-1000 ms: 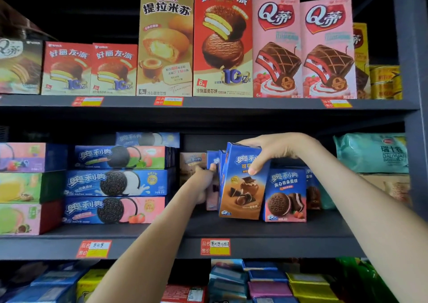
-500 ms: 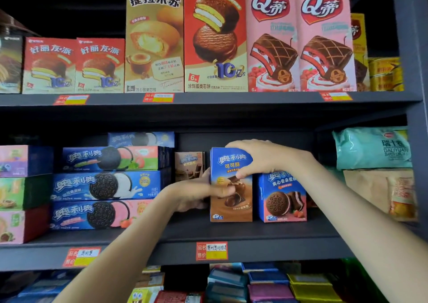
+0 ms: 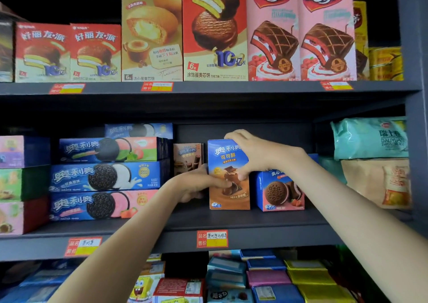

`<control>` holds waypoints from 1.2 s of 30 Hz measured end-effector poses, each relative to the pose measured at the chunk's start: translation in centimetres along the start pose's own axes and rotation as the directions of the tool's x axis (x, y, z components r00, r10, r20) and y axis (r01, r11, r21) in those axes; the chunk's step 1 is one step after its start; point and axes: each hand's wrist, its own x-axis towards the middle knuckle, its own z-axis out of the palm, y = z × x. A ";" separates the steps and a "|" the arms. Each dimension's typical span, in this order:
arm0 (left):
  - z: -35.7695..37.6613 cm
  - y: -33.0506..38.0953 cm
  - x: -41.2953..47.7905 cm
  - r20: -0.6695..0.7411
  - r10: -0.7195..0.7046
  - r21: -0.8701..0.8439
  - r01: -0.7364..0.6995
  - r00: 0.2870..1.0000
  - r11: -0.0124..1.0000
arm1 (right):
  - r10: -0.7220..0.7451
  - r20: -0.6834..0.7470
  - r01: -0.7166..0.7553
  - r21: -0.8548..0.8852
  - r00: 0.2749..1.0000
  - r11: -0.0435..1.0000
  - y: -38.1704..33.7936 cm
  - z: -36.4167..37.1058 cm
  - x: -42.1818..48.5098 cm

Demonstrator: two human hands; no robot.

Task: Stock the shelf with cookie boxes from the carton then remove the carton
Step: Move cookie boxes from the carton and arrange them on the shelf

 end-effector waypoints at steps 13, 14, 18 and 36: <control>-0.5 1.3 0.1 -0.060 0.062 -0.108 -0.069 0.996 0.992 | 0.270 0.322 -0.377 0.340 0.907 0.862 2.2 -1.8 1.0; -0.6 1.4 0.1 -0.045 0.072 -0.101 -0.077 0.996 0.992 | 0.245 0.350 -0.368 0.348 0.904 0.862 2.0 -1.7 1.2; -0.8 1.7 -0.5 -0.041 0.095 -0.069 -0.098 0.995 0.993 | 0.228 0.367 -0.352 0.317 0.902 0.881 1.9 -1.6 2.1; 1.8 2.6 0.7 -0.165 0.081 -0.144 -0.105 0.983 0.984 | 0.224 -0.083 -0.209 0.162 0.971 0.964 2.7 -1.8 0.4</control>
